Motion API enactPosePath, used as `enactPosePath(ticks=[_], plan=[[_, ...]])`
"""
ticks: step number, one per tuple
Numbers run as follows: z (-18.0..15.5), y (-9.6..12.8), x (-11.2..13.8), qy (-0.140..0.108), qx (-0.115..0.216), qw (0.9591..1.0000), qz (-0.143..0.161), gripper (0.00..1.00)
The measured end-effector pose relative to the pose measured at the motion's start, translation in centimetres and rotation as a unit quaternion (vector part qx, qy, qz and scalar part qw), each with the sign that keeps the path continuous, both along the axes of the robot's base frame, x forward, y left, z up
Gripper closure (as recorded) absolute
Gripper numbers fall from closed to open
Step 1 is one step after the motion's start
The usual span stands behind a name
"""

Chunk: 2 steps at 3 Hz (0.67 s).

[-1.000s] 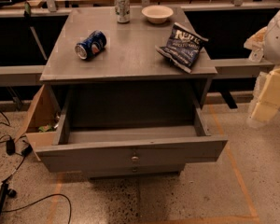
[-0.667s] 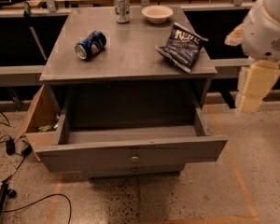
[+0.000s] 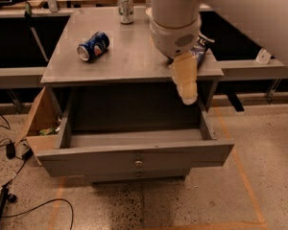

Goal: Place pepsi can into top drawer

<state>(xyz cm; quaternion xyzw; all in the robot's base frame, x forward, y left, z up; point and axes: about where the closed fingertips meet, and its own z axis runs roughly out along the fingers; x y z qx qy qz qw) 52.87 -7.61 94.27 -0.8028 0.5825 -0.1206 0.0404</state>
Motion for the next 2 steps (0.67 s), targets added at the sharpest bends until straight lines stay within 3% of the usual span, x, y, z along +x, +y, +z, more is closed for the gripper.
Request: enactPosePath(ticks=[1, 2], plan=[[0.11, 1.74, 1.16, -0.017, -0.006, 0.9996, 0.019, 0.0], [0.1, 1.64, 1.17, -0.018, -0.002, 0.9997, 0.017, 0.0]])
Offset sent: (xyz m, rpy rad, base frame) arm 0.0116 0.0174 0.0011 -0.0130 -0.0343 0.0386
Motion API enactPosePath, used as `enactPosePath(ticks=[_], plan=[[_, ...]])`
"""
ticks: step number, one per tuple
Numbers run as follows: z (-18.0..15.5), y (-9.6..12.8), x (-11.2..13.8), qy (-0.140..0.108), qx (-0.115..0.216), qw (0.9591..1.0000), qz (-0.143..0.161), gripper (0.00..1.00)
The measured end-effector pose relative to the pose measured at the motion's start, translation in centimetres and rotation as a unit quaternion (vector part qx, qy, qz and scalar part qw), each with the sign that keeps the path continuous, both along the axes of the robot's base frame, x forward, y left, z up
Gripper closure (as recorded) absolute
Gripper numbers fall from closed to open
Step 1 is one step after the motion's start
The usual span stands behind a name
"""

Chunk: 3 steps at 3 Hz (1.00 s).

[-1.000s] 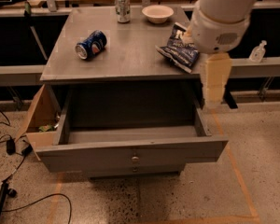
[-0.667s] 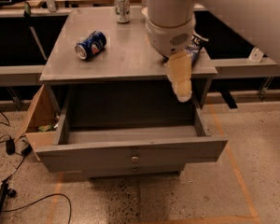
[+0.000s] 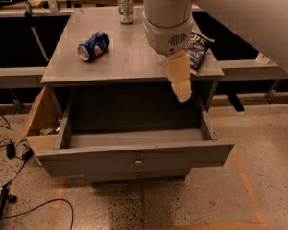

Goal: Place pepsi can into top drawer

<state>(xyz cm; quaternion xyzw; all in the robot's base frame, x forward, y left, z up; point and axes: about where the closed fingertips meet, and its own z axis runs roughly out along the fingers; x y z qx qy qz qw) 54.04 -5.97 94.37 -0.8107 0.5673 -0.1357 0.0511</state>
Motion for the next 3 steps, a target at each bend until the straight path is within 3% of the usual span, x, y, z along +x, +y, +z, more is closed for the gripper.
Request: enactPosePath(ticks=[1, 2, 3], plan=[[-0.1, 0.2, 1.9, -0.01, -0.01, 0.9999, 0.01, 0.0], [0.0, 0.4, 5.9, -0.028, -0.051, 0.9977, 0.036, 0.0], [0.9, 1.3, 9.9, -0.048, -0.056, 0.9945, 0.075, 0.0]])
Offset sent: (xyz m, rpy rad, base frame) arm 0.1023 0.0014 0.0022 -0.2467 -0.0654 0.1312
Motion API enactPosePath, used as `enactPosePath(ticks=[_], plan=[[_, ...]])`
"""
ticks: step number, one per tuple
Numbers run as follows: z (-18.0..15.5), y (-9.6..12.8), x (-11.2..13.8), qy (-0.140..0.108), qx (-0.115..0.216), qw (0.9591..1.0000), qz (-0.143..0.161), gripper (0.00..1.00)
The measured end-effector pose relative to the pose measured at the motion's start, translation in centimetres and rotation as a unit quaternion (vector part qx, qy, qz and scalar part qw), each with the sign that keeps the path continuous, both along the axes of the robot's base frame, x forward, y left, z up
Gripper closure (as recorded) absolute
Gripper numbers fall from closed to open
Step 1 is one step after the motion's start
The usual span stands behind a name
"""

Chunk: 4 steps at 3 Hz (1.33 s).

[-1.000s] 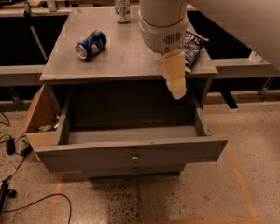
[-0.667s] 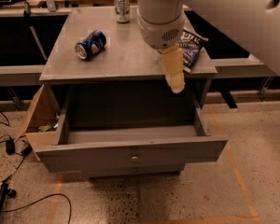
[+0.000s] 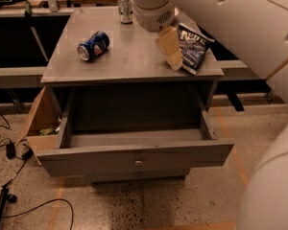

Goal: Place pepsi can into top drawer

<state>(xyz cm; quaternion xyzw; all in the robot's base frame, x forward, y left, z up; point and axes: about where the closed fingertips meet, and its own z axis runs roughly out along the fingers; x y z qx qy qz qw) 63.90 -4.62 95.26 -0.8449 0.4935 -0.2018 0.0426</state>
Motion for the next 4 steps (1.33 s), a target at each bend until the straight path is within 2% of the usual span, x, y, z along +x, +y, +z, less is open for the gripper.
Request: enactPosePath(ticks=[1, 2, 3, 4], plan=[[-0.3, 0.6, 4.0, 0.01, 0.015, 0.9988, 0.045, 0.0], [-1.7, 3.0, 7.1, 0.043, 0.036, 0.9931, 0.103, 0.0], [-2.3, 6.9, 9.4, 0.054, 0.07, 0.9852, 0.147, 0.0], [1.3, 11.3, 11.1, 0.008, 0.098, 0.979, 0.178, 0.0]])
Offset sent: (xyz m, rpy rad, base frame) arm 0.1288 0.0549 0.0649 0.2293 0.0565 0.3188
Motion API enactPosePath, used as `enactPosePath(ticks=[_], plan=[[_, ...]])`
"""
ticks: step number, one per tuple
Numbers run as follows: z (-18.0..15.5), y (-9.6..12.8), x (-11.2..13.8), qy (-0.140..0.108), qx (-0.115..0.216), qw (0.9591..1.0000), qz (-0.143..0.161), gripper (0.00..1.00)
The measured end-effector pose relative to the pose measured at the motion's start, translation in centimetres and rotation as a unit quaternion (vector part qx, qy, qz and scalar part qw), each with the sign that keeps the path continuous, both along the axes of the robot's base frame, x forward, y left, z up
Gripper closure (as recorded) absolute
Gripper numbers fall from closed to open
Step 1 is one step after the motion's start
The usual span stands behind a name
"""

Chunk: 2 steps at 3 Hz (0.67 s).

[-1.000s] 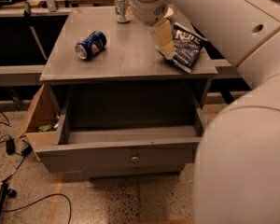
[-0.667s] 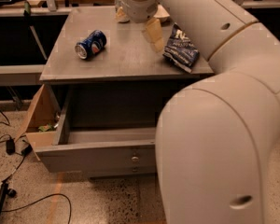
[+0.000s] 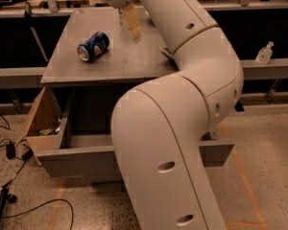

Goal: Place pepsi can into top drawer

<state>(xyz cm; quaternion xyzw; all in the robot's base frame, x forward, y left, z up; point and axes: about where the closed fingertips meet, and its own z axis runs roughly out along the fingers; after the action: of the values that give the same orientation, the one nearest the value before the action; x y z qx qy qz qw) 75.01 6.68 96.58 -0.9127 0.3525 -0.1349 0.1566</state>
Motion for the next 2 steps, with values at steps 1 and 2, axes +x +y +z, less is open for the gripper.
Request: enactPosePath(ticks=[1, 2], plan=[[1.2, 3.8, 1.0, -0.025, -0.002, 0.9997, 0.005, 0.0], [0.1, 7.1, 2.0, -0.03, -0.015, 0.9994, 0.008, 0.0]])
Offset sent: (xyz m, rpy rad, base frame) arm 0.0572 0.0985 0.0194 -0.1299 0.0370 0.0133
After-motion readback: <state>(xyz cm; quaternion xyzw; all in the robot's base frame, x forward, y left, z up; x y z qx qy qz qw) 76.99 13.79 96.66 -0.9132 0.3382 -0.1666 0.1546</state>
